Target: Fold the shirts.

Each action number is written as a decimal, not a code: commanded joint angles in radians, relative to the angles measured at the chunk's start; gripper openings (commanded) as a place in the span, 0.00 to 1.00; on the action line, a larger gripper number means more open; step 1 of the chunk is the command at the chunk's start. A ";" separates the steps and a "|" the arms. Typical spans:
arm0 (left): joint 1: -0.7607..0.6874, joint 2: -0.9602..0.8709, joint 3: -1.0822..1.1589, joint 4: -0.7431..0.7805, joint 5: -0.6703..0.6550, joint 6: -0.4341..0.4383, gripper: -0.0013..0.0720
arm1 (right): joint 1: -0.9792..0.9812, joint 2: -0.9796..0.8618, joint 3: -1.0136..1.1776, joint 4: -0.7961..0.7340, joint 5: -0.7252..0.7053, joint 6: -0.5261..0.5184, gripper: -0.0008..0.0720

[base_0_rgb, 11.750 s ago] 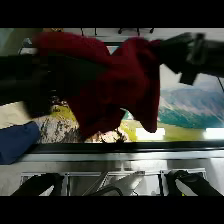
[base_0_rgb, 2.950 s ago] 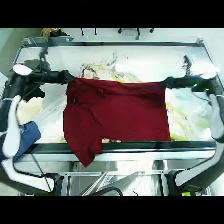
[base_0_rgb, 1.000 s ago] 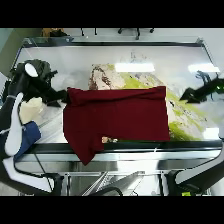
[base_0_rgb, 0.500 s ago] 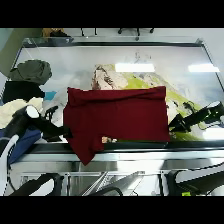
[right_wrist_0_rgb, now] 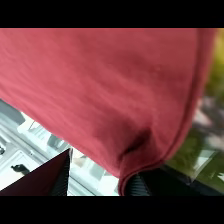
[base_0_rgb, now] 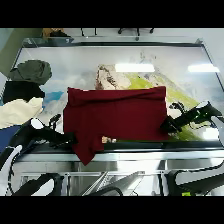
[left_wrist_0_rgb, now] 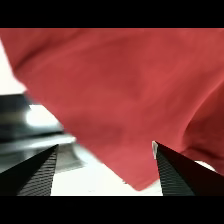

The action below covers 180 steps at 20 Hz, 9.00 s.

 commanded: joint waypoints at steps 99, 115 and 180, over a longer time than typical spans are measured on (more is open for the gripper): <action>-0.415 -0.558 1.482 -0.758 -0.179 0.109 0.03 | 0.110 0.024 0.767 0.578 0.064 0.002 0.04; 0.350 0.701 0.676 -0.575 -0.201 0.171 0.03 | 0.917 -0.332 0.768 0.469 -0.576 -0.023 0.80; 0.036 0.202 0.853 -0.571 -0.289 0.196 0.03 | -0.657 0.455 0.003 -0.305 -0.229 0.482 0.66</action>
